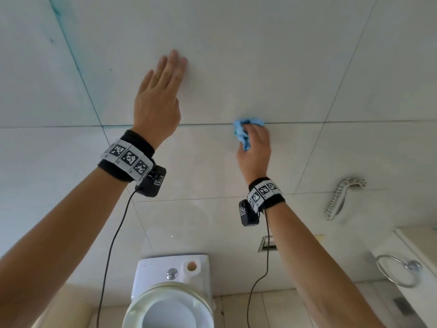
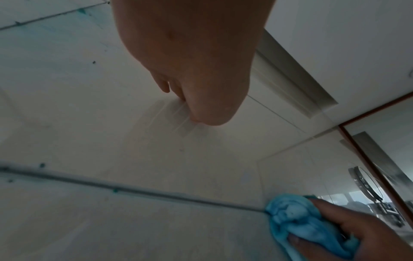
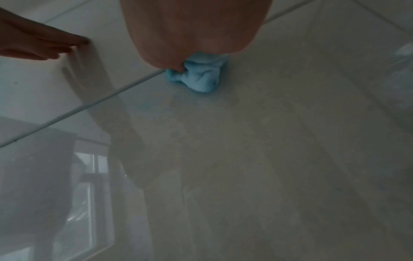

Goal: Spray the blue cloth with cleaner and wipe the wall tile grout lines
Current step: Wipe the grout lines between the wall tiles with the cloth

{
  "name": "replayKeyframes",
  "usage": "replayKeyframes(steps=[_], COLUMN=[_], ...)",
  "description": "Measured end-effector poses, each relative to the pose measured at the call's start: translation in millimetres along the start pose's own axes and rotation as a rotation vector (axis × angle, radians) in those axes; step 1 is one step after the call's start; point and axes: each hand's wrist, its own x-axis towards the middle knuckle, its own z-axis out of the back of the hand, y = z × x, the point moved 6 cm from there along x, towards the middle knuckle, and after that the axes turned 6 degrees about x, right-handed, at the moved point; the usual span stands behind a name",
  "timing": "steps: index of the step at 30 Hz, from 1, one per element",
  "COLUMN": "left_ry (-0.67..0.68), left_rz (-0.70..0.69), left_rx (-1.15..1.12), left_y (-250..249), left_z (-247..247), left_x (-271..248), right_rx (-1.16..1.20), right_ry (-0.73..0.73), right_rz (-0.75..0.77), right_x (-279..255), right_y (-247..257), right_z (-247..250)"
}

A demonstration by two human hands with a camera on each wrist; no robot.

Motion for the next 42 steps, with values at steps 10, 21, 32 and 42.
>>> replayKeyframes(steps=[10,21,32,42], left_ry=[-0.040,-0.119,-0.019,-0.214], left_rz=[-0.078,-0.080,-0.219,-0.010], left_rx=[0.035,-0.022,-0.016,-0.179], left_y=[36,44,87,118], left_z=[8,4,-6,18], left_x=[3,0,-47,-63], right_rx=[-0.080,0.020,0.002,0.044], right_ry=[-0.144,0.269,-0.243,0.211], right_rz=[-0.084,0.160,-0.207,0.013], right_x=[-1,-12,-20,-8], right_y=[-7,71,66,146], right_z=[19,-64,-48,-111])
